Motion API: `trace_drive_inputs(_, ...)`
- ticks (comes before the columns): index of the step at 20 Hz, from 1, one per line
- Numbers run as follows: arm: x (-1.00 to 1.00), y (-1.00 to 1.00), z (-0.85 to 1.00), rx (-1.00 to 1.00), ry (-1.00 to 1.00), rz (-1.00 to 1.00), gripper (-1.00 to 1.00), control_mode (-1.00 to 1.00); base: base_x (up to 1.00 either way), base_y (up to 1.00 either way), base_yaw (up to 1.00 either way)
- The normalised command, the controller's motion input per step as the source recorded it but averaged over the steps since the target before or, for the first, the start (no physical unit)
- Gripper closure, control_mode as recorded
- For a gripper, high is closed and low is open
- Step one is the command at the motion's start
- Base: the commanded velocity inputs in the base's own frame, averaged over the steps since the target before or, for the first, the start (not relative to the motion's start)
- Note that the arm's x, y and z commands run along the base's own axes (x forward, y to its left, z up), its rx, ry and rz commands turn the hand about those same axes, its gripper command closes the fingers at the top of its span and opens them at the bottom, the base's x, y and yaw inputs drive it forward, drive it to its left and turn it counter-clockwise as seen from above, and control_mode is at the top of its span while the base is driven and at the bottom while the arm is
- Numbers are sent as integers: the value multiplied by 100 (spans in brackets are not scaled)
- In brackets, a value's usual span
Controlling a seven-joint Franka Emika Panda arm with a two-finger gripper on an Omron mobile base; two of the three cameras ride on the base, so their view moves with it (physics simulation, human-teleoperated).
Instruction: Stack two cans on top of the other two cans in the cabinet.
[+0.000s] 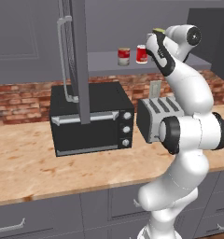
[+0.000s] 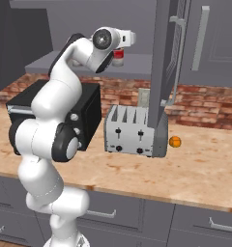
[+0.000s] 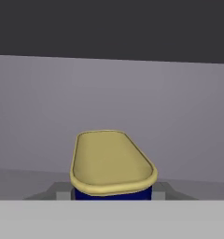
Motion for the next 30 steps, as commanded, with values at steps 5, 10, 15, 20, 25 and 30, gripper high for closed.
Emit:
trace_drive_inputs(5, 0, 0, 0, 0, 0, 0, 100, -100, 0, 0, 0)
trace_drive_inputs(10, 0, 0, 0, 0, 0, 0, 100, -100, 0, 0, 0)
trace_drive_inputs(15, 0, 0, 0, 0, 0, 0, 100, -100, 0, 0, 0)
trace_drive_inputs(20, 0, 0, 0, 0, 0, 0, 100, -100, 0, 0, 0)
trace_drive_inputs(25, 0, -1, 0, 0, 0, 0, 100, -100, 0, 0, 0)
trace_drive_inputs(30, 0, 0, 0, 0, 0, -1, 100, -100, 0, 0, 0)
